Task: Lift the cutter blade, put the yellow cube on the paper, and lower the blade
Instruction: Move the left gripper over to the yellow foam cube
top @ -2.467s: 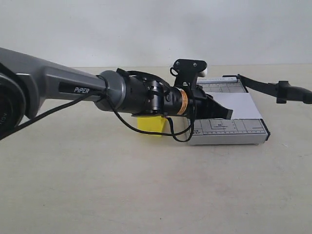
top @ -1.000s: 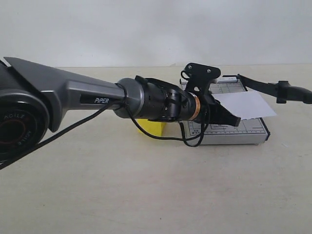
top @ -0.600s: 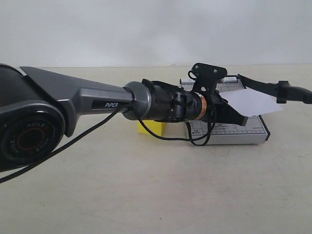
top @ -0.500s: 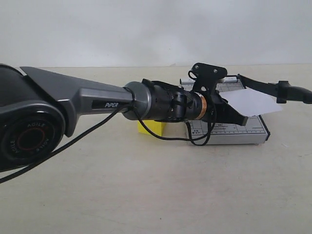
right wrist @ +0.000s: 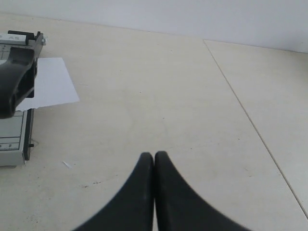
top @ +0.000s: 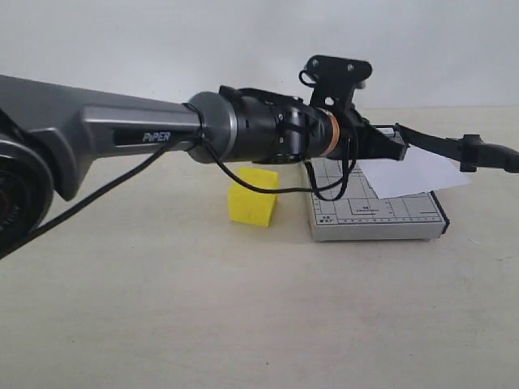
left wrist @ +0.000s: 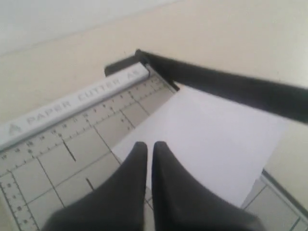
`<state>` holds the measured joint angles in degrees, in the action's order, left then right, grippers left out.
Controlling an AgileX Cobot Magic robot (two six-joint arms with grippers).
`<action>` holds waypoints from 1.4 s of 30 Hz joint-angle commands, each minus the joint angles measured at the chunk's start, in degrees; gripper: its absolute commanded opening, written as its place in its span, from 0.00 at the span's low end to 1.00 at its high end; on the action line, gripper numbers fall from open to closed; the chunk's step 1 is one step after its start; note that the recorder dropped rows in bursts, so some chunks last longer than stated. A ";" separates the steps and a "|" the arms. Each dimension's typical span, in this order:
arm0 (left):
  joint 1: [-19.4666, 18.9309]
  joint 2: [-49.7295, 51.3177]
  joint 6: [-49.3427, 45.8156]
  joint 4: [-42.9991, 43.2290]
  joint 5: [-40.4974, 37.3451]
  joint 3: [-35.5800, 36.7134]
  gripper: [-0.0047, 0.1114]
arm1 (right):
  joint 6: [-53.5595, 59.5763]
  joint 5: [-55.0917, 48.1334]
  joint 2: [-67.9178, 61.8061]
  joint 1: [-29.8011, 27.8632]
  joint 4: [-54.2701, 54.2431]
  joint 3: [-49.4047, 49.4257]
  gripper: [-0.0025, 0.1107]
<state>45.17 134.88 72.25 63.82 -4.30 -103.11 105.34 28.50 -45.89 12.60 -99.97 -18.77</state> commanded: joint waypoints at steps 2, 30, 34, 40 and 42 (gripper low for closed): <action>0.21 -4.18 10.67 1.47 -7.95 0.88 0.08 | -0.06 -1.13 0.04 -0.08 0.02 0.10 0.02; 9.88 -21.94 48.17 31.96 -41.85 41.79 0.98 | -1.80 -4.61 0.04 -0.08 0.02 0.10 0.02; 9.21 -18.88 48.17 36.12 -42.89 41.79 0.98 | -1.80 -4.61 0.04 -0.08 0.02 0.10 0.02; 6.44 -14.91 48.17 36.12 -38.92 39.93 0.98 | -1.82 -5.88 0.04 -0.08 0.02 0.10 0.02; 5.63 -13.98 48.17 36.12 -36.49 38.09 0.98 | -1.82 -6.59 0.04 -0.08 0.02 0.10 0.02</action>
<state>51.90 119.82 119.86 99.25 -43.54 -62.85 103.39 23.15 -45.89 12.60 -99.97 -18.77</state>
